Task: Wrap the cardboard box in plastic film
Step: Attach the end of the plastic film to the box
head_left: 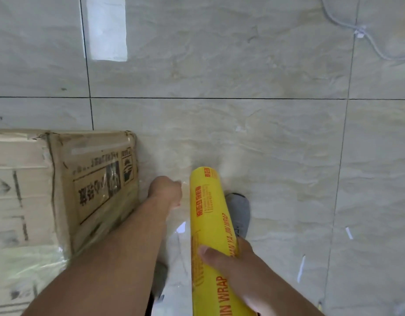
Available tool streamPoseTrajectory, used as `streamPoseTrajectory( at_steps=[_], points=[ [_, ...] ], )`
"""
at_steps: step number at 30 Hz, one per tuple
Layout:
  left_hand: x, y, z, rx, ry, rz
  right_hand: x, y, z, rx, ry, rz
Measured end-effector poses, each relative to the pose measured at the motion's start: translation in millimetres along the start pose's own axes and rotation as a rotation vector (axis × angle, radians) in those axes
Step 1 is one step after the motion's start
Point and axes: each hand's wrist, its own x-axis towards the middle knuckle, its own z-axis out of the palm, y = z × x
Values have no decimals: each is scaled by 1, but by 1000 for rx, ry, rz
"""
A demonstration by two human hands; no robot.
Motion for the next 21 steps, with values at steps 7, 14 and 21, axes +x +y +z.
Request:
streamPoseTrajectory(
  at_steps=[7, 14, 21],
  points=[
    [-24, 64, -39, -350, 66, 293, -18, -9, -3, -194, 4, -47],
    [-120, 5, -36, -382, -317, -244, -31, -31, 15, -256, 35, 19],
    [-149, -8, -41, -354, -65, -85, -52, -37, 10, -104, 15, 47]
  ],
)
